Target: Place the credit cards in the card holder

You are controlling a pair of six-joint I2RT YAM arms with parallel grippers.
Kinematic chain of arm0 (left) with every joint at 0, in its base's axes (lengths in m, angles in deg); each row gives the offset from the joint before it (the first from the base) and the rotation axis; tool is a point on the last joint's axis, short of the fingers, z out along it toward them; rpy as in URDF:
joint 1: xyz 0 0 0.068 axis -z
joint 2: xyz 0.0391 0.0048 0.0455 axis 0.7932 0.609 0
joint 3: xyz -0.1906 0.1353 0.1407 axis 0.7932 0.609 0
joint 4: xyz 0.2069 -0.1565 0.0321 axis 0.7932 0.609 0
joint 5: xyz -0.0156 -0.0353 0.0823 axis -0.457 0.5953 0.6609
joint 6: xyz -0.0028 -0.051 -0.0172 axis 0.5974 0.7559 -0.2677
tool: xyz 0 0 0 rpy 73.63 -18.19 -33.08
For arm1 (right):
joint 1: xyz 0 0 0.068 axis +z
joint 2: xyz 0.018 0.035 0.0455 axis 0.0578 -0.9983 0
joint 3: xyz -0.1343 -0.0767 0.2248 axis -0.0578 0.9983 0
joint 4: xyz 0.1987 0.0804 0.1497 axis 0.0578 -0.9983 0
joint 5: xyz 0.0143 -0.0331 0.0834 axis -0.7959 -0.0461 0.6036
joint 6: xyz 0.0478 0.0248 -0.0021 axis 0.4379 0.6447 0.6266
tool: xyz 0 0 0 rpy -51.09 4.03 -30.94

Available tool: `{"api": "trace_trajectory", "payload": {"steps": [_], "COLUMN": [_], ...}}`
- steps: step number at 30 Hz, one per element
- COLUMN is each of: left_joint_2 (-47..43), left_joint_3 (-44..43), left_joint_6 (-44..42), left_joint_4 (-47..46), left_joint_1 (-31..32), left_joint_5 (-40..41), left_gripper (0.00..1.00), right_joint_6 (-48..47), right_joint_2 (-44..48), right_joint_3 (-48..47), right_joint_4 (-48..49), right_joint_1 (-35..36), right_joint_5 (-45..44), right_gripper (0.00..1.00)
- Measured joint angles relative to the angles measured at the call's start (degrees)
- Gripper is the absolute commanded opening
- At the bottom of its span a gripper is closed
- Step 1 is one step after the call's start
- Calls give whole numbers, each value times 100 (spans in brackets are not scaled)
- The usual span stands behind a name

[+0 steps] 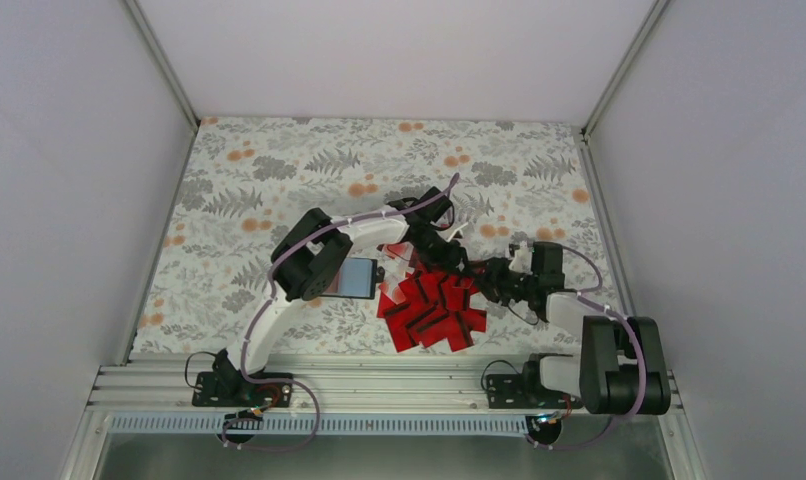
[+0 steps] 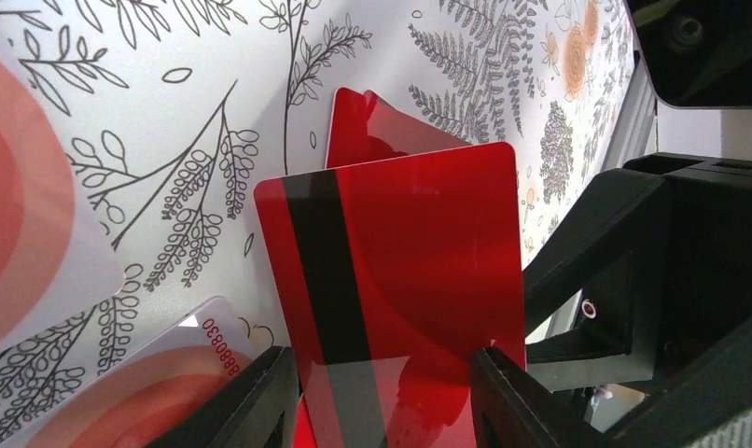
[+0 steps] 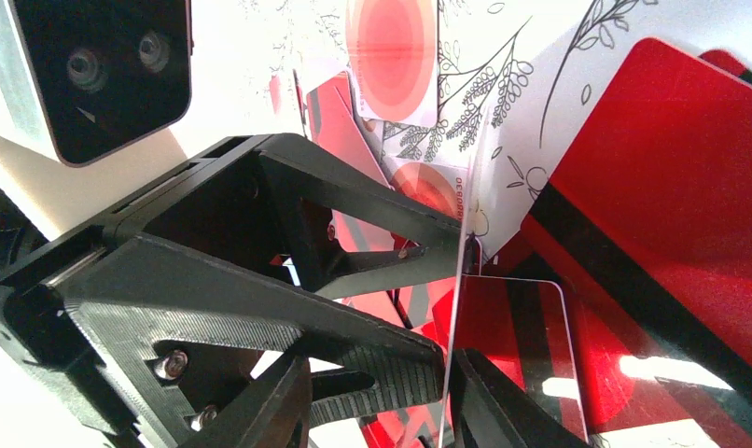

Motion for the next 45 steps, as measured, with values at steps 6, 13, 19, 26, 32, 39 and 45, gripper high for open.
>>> {"api": "trace_trajectory", "payload": {"steps": [6, 13, 19, 26, 32, 39, 45], "left_joint_2": [-63, -105, -138, -155, -258, -697, -1329], "left_joint_3": [173, 293, 435, 518, 673, 826, 966], "left_joint_6": [111, 146, 225, 240, 245, 275, 284], "left_joint_4": [-234, -319, -354, -321, -358, -190, -164], "left_joint_1": [-4, -31, -9, 46, 46, 26, -140], "left_joint_5": [-39, -9, 0, -20, 31, 275, 525], "left_gripper": [48, 34, 22, 17, 24, 40, 44], "right_joint_6": [-26, -111, -264, -321, -428, -616, -654], "right_joint_2": [-144, -361, -577, -782, -780, -407, 229], "right_joint_3": [4, -15, -68, -72, -146, -313, -481], "right_joint_4": [22, 61, -127, -186, -238, -791, -1003], "right_joint_1": [-4, -48, -26, -33, -31, -31, -31], "right_joint_5": [90, 168, -140, -330, -258, -426, -317], "right_gripper": [28, 21, 18, 4, 4, 4, 4]}}
